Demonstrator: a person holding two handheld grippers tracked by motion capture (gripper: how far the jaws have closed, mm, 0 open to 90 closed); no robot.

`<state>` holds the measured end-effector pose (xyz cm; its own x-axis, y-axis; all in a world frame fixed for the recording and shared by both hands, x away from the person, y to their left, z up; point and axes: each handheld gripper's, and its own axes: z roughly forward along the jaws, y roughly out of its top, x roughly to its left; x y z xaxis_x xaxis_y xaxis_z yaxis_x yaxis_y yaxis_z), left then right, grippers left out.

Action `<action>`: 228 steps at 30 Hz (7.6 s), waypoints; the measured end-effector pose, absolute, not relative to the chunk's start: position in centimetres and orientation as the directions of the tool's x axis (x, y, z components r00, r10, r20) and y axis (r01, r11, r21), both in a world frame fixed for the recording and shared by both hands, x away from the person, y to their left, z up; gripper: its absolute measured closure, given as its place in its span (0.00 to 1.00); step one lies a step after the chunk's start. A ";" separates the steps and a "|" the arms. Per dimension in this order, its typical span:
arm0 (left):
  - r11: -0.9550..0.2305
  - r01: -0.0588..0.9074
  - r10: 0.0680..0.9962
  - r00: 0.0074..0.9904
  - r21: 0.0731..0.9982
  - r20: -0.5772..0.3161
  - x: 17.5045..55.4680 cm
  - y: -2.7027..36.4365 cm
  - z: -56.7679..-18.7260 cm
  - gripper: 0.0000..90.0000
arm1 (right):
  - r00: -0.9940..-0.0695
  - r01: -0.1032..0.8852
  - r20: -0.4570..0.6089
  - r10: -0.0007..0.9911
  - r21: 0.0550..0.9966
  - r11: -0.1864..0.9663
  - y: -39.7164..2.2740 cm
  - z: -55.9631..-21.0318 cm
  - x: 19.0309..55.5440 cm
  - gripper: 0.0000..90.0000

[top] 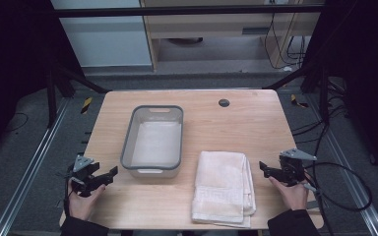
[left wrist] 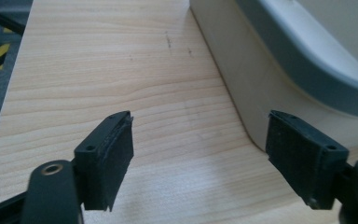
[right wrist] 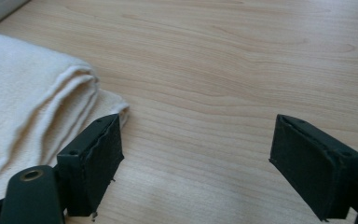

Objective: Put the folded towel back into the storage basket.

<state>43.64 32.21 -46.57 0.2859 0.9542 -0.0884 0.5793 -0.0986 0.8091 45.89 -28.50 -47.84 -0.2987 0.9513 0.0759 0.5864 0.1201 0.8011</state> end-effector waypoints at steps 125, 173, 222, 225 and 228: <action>-0.381 0.484 0.711 0.698 0.788 -0.085 40.0 12.0 -44.6 0.39 | -0.508 0.543 0.092 0.856 0.806 0.236 -22.8 -43.7 46.7 0.28; -0.454 0.548 0.664 0.734 0.702 -0.143 40.8 7.6 -49.7 0.32 | -0.492 0.673 0.172 0.853 0.697 0.247 -21.5 -48.7 48.2 0.34; -0.373 0.505 0.582 0.781 0.778 -0.228 39.8 8.7 -45.5 0.87 | -0.536 0.618 0.257 0.804 0.769 0.166 -21.1 -42.7 46.0 0.80; -0.368 0.499 0.579 0.783 0.785 -0.226 39.7 8.8 -45.2 0.87 | -0.537 0.612 0.258 0.803 0.774 0.161 -21.2 -42.5 46.0 0.80; -0.364 0.489 0.577 0.787 0.793 -0.220 39.6 9.0 -44.7 0.87 | -0.540 0.602 0.248 0.804 0.781 0.164 -21.1 -42.0 45.8 0.80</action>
<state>39.61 8.98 -44.71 0.7868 0.5765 -0.2203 0.4888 -0.3641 0.7928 45.81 -21.09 -41.98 -0.5405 0.8041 0.2477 0.6024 0.1643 0.7811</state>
